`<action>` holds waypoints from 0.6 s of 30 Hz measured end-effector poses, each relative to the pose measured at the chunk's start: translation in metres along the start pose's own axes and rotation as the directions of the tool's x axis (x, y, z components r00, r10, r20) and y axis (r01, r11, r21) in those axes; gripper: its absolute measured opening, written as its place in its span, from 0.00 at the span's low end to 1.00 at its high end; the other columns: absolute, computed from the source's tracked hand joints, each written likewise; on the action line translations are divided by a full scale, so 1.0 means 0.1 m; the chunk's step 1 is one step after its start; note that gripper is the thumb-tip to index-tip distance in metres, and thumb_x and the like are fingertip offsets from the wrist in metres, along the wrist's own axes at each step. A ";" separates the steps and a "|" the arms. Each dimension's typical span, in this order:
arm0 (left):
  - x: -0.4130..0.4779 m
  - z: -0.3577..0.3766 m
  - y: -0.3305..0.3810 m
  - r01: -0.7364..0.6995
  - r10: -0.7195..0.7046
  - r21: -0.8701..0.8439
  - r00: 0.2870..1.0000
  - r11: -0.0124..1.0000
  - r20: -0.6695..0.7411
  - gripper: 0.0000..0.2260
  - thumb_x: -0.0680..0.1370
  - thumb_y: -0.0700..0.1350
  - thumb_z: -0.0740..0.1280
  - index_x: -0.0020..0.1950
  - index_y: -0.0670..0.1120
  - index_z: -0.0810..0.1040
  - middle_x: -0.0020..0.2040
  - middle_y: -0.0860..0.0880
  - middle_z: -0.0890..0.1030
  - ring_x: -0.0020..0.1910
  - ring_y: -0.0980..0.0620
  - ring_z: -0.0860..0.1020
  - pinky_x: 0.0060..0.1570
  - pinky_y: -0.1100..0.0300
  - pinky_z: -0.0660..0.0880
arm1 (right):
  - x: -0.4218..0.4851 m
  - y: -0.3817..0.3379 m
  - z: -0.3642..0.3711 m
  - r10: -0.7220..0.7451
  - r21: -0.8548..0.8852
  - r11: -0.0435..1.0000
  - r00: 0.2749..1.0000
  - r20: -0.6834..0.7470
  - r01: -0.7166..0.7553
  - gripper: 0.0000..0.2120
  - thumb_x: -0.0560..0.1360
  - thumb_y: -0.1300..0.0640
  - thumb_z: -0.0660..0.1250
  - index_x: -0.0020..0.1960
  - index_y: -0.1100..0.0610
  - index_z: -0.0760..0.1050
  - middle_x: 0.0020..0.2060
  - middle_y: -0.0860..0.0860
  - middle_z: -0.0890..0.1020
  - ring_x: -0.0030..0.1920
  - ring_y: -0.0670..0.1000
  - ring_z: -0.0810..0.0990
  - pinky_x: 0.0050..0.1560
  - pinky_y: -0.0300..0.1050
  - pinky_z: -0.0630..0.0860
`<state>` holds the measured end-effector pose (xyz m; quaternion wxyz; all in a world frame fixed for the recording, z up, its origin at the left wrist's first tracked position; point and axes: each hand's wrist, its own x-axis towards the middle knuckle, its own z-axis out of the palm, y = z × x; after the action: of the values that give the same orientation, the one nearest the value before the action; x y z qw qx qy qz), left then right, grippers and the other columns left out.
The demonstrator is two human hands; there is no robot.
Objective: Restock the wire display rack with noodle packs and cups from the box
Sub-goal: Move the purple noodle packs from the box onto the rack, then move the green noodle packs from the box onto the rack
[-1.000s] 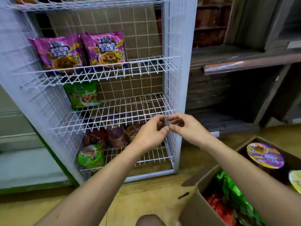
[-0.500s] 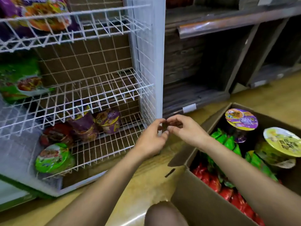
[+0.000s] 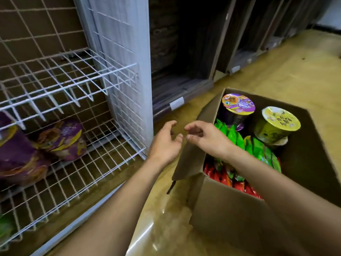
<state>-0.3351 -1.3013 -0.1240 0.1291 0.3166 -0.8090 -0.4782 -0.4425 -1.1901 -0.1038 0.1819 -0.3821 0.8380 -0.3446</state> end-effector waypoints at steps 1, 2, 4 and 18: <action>0.03 0.05 -0.02 0.000 0.000 0.007 1.000 1.000 0.009 0.23 0.82 0.48 0.66 0.76 0.55 0.67 0.69 0.47 0.76 0.66 0.46 0.75 0.68 0.49 0.72 | 0.00 0.02 0.00 0.011 -0.007 1.000 1.000 -0.005 -0.011 0.12 0.77 0.60 0.71 0.61 0.57 0.79 0.52 0.55 0.84 0.53 0.54 0.82 0.61 0.52 0.77; 0.05 0.09 -0.04 -0.001 0.001 0.007 1.000 1.000 0.011 0.22 0.82 0.48 0.66 0.76 0.55 0.67 0.69 0.47 0.76 0.66 0.46 0.75 0.68 0.50 0.72 | 0.00 0.03 -0.01 0.021 -0.015 1.000 1.000 -0.008 -0.021 0.12 0.78 0.60 0.70 0.61 0.57 0.79 0.52 0.56 0.83 0.53 0.55 0.82 0.61 0.52 0.77; 0.07 0.20 -0.08 0.010 -0.010 -0.009 1.000 1.000 -0.001 0.22 0.82 0.48 0.66 0.76 0.55 0.68 0.69 0.47 0.77 0.66 0.45 0.75 0.67 0.51 0.72 | -0.02 0.06 -0.04 0.042 -0.012 0.999 0.999 -0.024 -0.043 0.13 0.78 0.61 0.70 0.62 0.58 0.78 0.53 0.57 0.83 0.53 0.55 0.82 0.61 0.51 0.77; -0.05 0.90 0.40 -0.246 0.231 0.205 0.968 0.947 0.094 0.22 0.80 0.46 0.64 0.75 0.53 0.70 0.69 0.45 0.74 0.70 0.44 0.71 0.68 0.53 0.68 | -0.30 0.78 -0.42 0.070 0.028 0.997 0.982 -0.173 -0.066 0.12 0.79 0.58 0.69 0.62 0.52 0.78 0.53 0.47 0.83 0.52 0.48 0.82 0.60 0.47 0.77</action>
<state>-0.3930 -1.2223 -0.1355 0.1232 0.2120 -0.8921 -0.3795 -0.4875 -1.1122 -0.1295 0.1237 -0.3198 0.8593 -0.3795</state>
